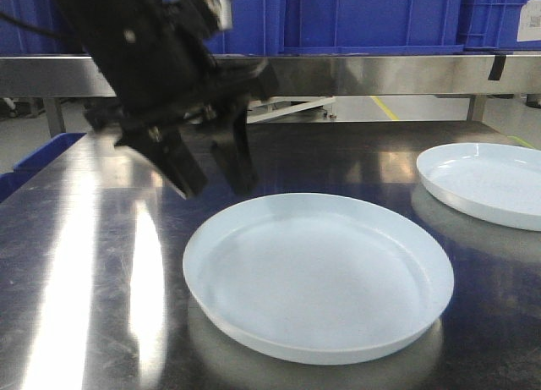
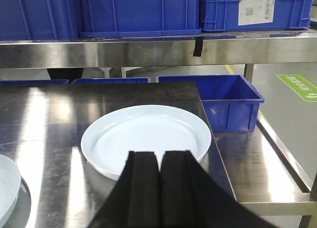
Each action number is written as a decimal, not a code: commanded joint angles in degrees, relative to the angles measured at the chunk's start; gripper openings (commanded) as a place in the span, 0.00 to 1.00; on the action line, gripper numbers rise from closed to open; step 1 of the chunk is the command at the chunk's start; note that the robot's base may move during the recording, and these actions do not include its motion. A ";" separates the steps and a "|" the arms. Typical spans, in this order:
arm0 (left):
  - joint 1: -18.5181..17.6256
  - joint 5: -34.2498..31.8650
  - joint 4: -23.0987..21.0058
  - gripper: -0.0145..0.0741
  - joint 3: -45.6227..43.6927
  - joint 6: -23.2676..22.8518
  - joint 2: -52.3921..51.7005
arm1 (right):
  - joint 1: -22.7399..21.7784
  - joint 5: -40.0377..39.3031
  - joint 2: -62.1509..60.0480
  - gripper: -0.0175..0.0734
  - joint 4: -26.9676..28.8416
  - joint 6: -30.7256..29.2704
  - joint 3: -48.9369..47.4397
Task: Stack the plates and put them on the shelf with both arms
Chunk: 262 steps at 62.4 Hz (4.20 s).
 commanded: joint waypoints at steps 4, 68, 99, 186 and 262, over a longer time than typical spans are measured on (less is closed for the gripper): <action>0.42 -0.69 3.67 0.61 -2.19 -0.34 -10.05 | -0.13 -5.21 -1.05 0.25 -0.17 -0.63 -0.87; 20.39 -35.86 11.50 0.26 48.17 -0.48 -69.14 | -0.13 -4.42 -1.05 0.25 -0.17 -0.63 -4.82; 20.39 -39.52 11.50 0.26 49.95 -0.48 -70.08 | -0.13 19.70 25.20 0.25 -0.17 -0.63 -44.16; 20.39 -39.52 11.50 0.26 49.95 -0.38 -70.08 | -11.01 41.27 86.63 0.72 -3.41 0.91 -69.39; 20.39 -39.52 11.94 0.26 49.95 -0.28 -70.08 | -11.01 32.43 99.10 0.24 -3.46 0.24 -69.39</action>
